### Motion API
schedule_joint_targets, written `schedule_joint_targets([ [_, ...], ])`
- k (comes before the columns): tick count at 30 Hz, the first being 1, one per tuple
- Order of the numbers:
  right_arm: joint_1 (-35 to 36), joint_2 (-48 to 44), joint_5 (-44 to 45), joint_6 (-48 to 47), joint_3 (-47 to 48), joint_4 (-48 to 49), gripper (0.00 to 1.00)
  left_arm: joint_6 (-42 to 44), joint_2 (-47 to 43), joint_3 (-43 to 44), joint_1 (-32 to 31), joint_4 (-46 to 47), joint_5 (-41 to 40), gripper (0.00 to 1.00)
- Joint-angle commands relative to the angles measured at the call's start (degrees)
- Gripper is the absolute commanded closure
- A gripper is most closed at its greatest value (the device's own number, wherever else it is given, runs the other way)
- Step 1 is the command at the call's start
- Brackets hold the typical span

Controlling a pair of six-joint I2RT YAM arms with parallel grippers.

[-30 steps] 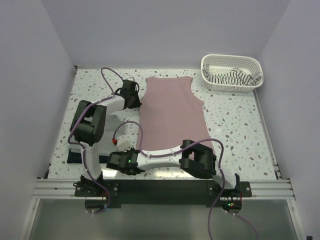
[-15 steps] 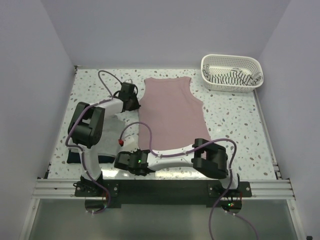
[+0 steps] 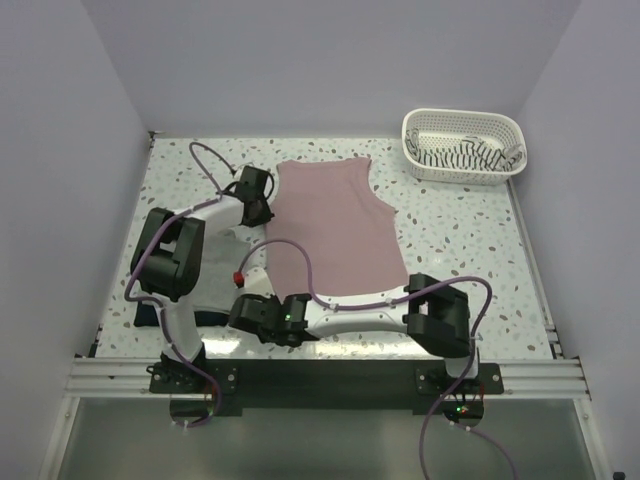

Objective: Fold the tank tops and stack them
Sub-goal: Fold the tank top

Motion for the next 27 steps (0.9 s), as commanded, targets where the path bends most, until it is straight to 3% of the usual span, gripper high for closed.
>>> schedule_joint_targets([
  [1,-1.4,-5.9,-2.3,0.8,-0.1,2.7,1.0,-0.6,-1.7,3.1,0.2,-3.7,-4.2,1.0],
  [12,-6.6,-17.7,-2.7,3.3,-13.1,6.2,1.0,-0.8,3.4,12.6,-4.4,-7.2,-4.7,1.0],
  [27,-8.0,-25.1,1.5,9.0,-25.6,6.5,1.0,-0.8,8.6,20.2,-10.4,-8.7,-5.6,1.0],
])
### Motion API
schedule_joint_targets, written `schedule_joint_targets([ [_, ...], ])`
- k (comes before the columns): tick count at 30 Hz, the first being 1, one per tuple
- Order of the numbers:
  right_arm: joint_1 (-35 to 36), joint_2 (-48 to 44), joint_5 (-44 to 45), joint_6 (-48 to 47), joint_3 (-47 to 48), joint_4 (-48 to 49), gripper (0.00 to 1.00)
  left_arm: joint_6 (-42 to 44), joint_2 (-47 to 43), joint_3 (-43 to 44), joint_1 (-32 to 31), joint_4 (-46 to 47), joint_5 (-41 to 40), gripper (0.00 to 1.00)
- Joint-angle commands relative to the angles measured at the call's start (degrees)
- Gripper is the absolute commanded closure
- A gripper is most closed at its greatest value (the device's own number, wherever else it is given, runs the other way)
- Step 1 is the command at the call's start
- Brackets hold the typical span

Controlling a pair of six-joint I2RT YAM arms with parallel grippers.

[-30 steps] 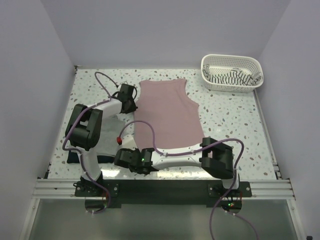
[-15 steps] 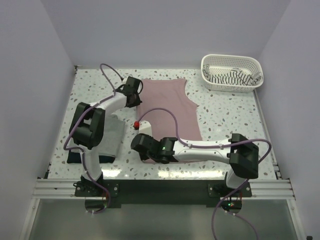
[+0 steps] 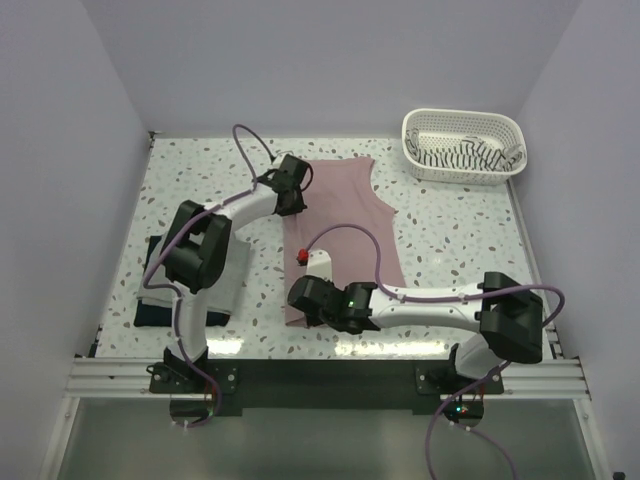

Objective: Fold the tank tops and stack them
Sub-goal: Fold the tank top

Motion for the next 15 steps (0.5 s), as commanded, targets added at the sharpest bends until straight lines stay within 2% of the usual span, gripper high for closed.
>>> schedule_joint_targets([
  [1,-0.2,-3.5,3.2,3.9,-2.8,1.7,1.0,-0.8,-0.1,2.7,-1.0,0.4,-1.6,1.0],
  [15,0.3,-7.6,5.4,9.3,-10.8,4.8,1.0,-1.4,-1.2,3.4,-4.2,1.1,-1.5,1.0],
])
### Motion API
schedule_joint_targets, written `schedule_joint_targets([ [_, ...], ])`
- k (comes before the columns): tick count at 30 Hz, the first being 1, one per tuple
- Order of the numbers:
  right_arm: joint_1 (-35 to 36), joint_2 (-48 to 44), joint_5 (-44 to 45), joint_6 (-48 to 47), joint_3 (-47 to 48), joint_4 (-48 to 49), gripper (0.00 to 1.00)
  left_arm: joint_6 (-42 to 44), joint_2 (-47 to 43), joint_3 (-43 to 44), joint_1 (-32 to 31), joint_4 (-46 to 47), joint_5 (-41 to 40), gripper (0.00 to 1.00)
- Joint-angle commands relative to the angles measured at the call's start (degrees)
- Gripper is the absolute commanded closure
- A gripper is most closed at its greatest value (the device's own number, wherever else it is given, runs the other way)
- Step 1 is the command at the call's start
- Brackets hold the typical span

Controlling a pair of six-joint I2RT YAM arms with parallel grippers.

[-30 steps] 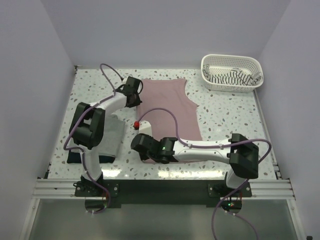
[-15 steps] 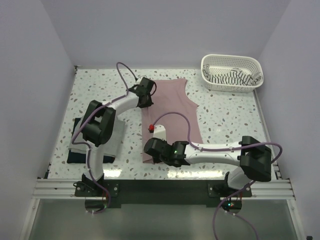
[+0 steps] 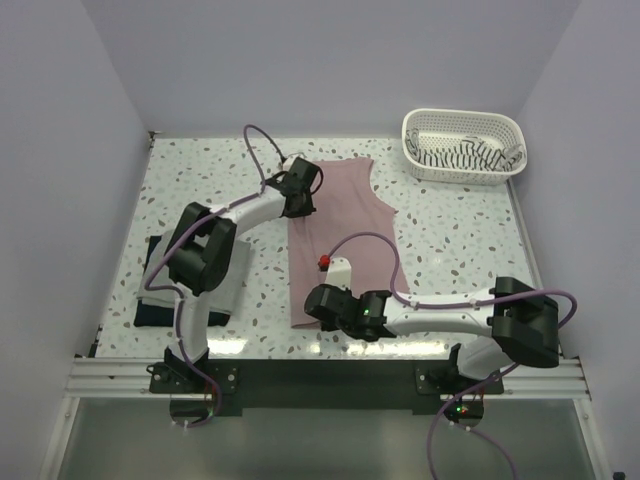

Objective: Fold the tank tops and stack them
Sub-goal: Fold the tank top

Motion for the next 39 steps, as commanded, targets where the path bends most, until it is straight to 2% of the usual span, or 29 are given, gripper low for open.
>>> schedule_joint_targets([
  [1,0.4,-1.9,3.2,3.0,-0.7,1.9,1.0,-1.2,-1.2,2.6,-0.7,1.3,-1.3,1.0],
  [39,4.6,-4.7,9.1,12.1,-7.1,-0.8,1.0,-0.9,0.9,4.7,-4.1,4.5,2.9,1.0],
])
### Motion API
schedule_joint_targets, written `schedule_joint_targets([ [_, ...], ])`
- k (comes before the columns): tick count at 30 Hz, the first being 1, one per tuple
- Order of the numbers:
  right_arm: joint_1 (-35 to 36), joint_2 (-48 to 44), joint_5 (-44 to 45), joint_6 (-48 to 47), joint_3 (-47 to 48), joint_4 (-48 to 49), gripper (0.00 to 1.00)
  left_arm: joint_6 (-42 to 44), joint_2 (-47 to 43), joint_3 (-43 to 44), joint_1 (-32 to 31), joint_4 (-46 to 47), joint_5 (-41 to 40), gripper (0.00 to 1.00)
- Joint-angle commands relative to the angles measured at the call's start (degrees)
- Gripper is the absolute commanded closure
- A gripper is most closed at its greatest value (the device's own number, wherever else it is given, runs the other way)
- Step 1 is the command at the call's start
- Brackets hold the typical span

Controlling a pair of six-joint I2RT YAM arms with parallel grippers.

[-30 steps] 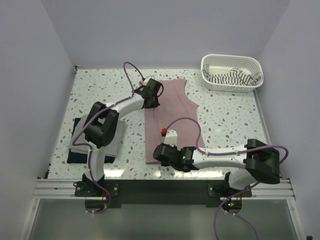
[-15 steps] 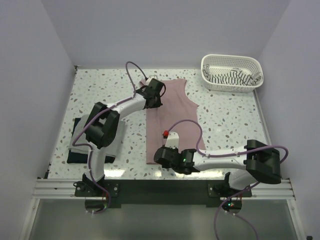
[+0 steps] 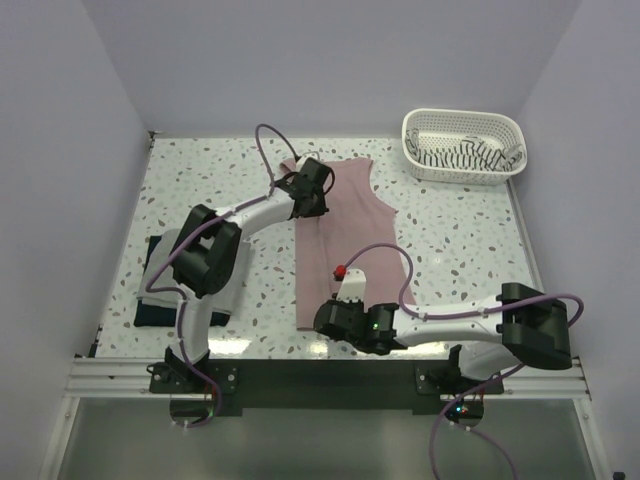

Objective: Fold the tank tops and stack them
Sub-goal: Fold the tank top

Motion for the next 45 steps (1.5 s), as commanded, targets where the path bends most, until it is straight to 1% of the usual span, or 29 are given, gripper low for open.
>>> schedule_joint_targets([
  [1,0.6,-1.1,3.0,2.7,-0.9,-0.6,1.0,-0.4,0.9,2.7,-0.8,3.0,0.7,1.0],
  [13,1.2,0.3,2.7,5.1,-3.5,0.6,1.0,-0.3,4.7,2.3,-2.4,4.1,1.5,1.0],
  [20,1.2,0.5,2.6,5.6,-4.4,1.3,1.0,0.0,5.9,1.9,-2.7,4.4,1.4,0.93],
  [25,1.3,1.6,1.7,5.5,-5.0,3.2,1.0,0.1,6.8,1.5,-2.7,4.3,1.5,0.93],
  [30,1.2,4.7,-0.7,3.9,-4.1,6.0,1.0,-0.4,7.7,1.5,-2.8,2.3,-1.1,0.93],
  [33,1.3,6.6,-1.2,3.3,-3.2,6.7,1.0,-0.2,8.5,1.7,-2.8,1.3,-1.7,0.91],
  [36,1.3,6.1,-1.0,4.0,-3.1,5.4,1.0,0.0,8.6,1.2,-2.8,0.9,-1.8,0.88],
  [38,1.3,3.9,-0.1,4.7,-3.7,3.8,0.95,0.3,8.0,0.3,-2.8,1.8,-1.8,0.86],
  [40,1.3,2.2,-0.1,4.7,-4.5,4.2,0.92,0.7,7.7,0.1,-2.8,2.1,-1.9,0.84],
  [42,1.3,1.0,-0.6,3.4,-5.1,5.6,0.91,1.4,7.8,0.2,-2.8,2.0,-1.8,0.84],
  [45,1.3,2.5,-1.1,1.1,-2.8,7.1,0.9,1.7,8.1,0.1,-2.8,1.9,-1.8,0.82],
])
